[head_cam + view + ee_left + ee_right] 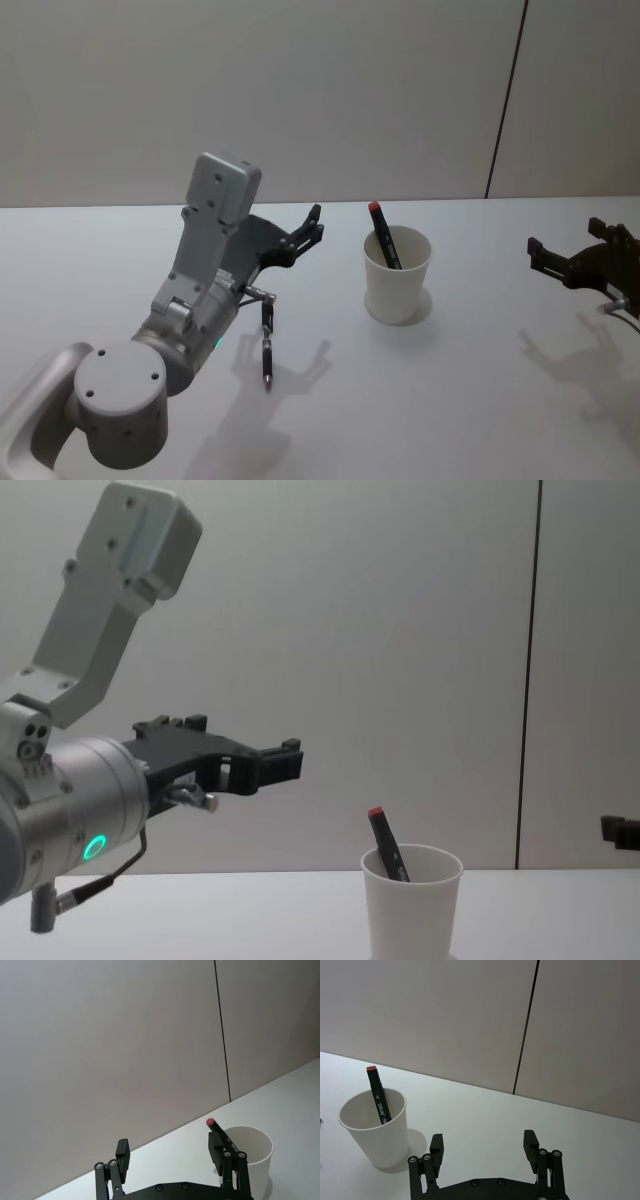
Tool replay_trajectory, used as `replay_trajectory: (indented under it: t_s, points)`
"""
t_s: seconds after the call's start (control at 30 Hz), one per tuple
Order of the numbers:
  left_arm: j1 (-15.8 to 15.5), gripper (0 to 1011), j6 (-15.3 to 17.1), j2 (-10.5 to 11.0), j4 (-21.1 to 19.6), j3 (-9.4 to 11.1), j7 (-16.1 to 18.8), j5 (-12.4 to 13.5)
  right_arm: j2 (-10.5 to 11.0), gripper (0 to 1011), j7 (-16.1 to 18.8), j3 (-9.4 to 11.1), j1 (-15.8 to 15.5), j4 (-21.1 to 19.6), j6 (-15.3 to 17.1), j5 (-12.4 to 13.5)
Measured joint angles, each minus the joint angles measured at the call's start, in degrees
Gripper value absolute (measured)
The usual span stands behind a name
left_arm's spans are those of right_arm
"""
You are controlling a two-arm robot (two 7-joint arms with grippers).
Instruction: Place the pen into the pen holder.
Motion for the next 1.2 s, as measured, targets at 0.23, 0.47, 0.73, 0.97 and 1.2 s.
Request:
replay_trajectory:
  t_s: [0.23, 0.47, 0.73, 0.97, 1.2]
  points:
    - [1.22, 1003, 2.90, 0.09, -1.02, -0.28, 2.23, -2.49, 0.03, 1001, 0.03, 0.00, -0.03, -0.03, 0.03, 0.00]
    - [2.33, 1003, 6.83, 0.13, -1.62, -0.56, 4.09, -5.19, 0.04, 1001, 0.03, 0.00, -0.06, -0.08, 0.03, 0.00]
    - [3.34, 1003, 11.70, 0.20, -1.72, -0.93, 5.29, -7.94, 0.04, 1001, 0.02, -0.01, -0.07, -0.09, 0.03, -0.01]
    - [3.78, 1003, 15.74, 0.36, -1.37, -1.32, 5.46, -9.49, 0.04, 1001, 0.02, -0.01, -0.07, -0.09, 0.03, -0.01]
    - [4.04, 1003, 18.98, 0.45, -0.61, -1.68, 5.46, -10.61, 0.04, 1001, 0.02, -0.01, -0.07, -0.09, 0.03, -0.01]
